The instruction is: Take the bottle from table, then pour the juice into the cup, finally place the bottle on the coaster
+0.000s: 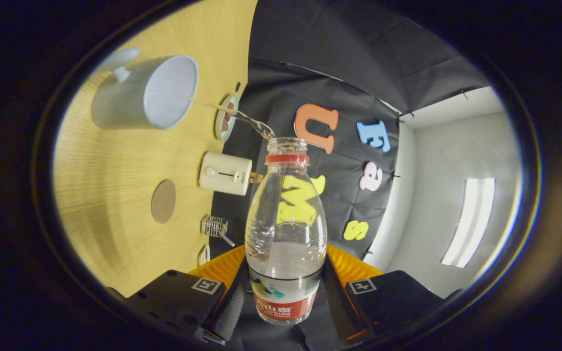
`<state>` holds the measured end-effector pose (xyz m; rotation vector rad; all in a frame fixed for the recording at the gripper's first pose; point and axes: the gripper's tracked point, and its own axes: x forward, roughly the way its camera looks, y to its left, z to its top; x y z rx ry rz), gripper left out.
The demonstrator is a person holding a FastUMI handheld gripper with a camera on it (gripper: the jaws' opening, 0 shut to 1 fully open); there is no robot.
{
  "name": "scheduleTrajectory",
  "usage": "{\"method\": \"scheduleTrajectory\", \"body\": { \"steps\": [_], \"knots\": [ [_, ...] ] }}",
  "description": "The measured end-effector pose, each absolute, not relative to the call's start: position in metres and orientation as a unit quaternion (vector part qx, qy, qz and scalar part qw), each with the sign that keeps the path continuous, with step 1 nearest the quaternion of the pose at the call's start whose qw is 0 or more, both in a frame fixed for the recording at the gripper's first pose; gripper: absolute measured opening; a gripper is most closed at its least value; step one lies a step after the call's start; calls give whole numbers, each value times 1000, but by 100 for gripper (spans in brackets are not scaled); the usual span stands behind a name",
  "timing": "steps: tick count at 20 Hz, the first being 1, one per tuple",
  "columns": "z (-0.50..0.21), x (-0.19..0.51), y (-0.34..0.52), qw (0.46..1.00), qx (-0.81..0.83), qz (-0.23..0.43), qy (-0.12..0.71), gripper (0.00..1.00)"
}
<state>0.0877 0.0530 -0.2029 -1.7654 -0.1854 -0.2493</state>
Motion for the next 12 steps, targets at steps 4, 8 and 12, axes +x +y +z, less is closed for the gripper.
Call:
{"method": "scheduleTrajectory", "body": {
  "steps": [4, 8, 12],
  "knots": [
    [-204, 86, 51, 620, -772, -113, -78, 80],
    [-203, 84, 51, 614, -777, -115, -80, 80],
    [-202, 84, 52, 607, -781, -119, -81, 80]
  ]
}}
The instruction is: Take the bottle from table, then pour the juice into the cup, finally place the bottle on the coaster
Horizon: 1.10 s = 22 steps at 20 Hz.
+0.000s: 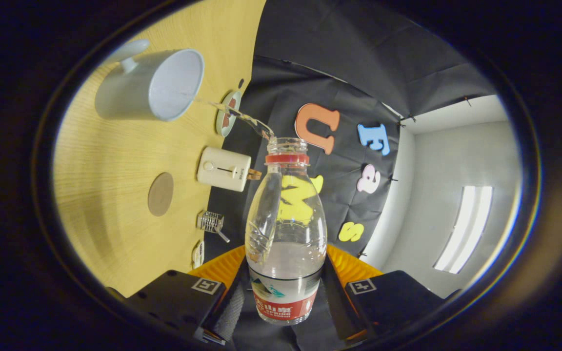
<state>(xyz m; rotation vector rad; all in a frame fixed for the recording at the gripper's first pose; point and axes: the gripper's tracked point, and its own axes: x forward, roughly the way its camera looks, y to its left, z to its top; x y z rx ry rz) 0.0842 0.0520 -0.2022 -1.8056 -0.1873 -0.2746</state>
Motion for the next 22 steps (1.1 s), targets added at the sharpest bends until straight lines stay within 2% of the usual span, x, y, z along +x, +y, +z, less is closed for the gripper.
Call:
{"method": "scheduleTrajectory", "body": {
  "steps": [22],
  "knots": [
    [-203, 81, 55, 578, -800, -135, -85, 80]
  ]
}}
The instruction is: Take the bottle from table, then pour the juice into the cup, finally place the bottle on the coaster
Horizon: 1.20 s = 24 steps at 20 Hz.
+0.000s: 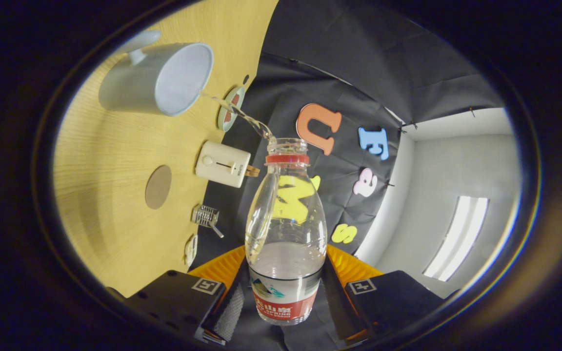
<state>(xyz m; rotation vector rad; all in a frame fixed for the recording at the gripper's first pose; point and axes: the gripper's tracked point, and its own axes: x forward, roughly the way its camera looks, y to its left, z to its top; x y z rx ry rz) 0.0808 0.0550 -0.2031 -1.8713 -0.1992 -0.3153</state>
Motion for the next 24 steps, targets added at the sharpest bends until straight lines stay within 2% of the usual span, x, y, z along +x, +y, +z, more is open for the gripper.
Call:
{"method": "scheduleTrajectory", "body": {
  "steps": [10, 24],
  "knots": [
    [-202, 82, 55, 571, -805, -134, -83, 80],
    [-199, 70, 63, 534, -831, -123, -96, 80]
  ]
}}
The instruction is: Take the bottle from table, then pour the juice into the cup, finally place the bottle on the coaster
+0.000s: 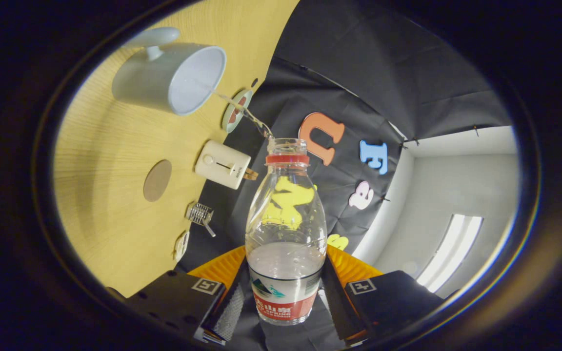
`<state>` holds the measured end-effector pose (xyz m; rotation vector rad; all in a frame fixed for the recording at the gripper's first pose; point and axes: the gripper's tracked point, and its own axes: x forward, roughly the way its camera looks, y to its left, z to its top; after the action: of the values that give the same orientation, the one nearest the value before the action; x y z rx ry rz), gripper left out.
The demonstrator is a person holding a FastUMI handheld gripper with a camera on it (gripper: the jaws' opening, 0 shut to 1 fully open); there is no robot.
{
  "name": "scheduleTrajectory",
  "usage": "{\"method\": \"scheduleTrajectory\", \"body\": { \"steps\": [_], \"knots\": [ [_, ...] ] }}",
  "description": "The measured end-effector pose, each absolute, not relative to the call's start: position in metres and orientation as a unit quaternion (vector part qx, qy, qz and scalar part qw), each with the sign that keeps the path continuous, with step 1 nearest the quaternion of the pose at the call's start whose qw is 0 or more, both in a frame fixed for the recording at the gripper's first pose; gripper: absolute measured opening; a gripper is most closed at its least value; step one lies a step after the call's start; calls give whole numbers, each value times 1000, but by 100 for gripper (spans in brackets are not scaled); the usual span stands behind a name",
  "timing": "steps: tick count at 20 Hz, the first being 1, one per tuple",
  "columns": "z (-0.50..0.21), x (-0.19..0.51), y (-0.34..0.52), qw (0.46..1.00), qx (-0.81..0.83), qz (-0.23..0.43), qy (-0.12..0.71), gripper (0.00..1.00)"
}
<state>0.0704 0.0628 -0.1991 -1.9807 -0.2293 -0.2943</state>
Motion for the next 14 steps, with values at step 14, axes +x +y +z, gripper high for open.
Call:
{"method": "scheduleTrajectory", "body": {
  "steps": [14],
  "knots": [
    [-183, 83, 71, 477, -861, -140, -110, 80]
  ]
}}
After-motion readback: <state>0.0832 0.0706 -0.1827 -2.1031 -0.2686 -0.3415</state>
